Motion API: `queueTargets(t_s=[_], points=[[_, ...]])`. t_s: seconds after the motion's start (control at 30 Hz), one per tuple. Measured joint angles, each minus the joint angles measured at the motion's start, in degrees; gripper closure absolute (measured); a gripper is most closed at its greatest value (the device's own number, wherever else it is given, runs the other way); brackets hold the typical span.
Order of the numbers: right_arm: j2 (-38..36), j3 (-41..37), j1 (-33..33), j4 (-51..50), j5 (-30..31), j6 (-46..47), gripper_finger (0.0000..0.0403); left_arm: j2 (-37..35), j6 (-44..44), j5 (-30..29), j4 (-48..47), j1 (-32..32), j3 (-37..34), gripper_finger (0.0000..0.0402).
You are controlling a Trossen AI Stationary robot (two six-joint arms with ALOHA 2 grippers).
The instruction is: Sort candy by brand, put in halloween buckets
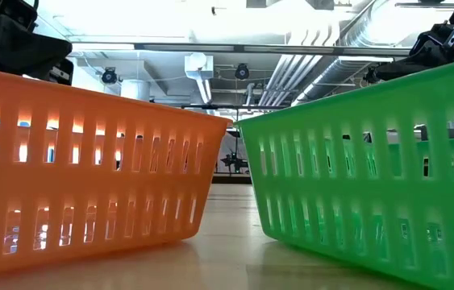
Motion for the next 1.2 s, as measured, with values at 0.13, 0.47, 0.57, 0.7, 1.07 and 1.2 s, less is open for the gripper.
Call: queueTargets(t_s=[0.13,0.47,0.57,0.7,1.07,1.2], points=[[0.0,0.0,0.0,0.0,0.0,0.0,0.0402,0.0,0.0,0.0,0.0,0.0,0.0,0.0401],[0.0,0.0,0.0,0.0,0.0,0.0,0.0402,0.0,0.0,0.0,0.0,0.0,0.0,0.0401],[0.0,0.0,0.0,0.0,0.0,0.0,0.0402,0.0,0.0,0.0,0.0,0.0,0.0,0.0401],[0.0,0.0,0.0,0.0,0.0,0.0,0.0402,0.0,0.0,0.0,0.0,0.0,0.0,0.0401],[0.0,0.0,0.0,0.0,0.0,0.0,0.0402,1.7,-7.9,-6.7,14.7,0.0,0.0,0.0401],[0.0,0.0,0.0,0.0,0.0,0.0,0.0402,5.3,-15.3,-20.6,34.7,0.0,0.0,0.0401]])
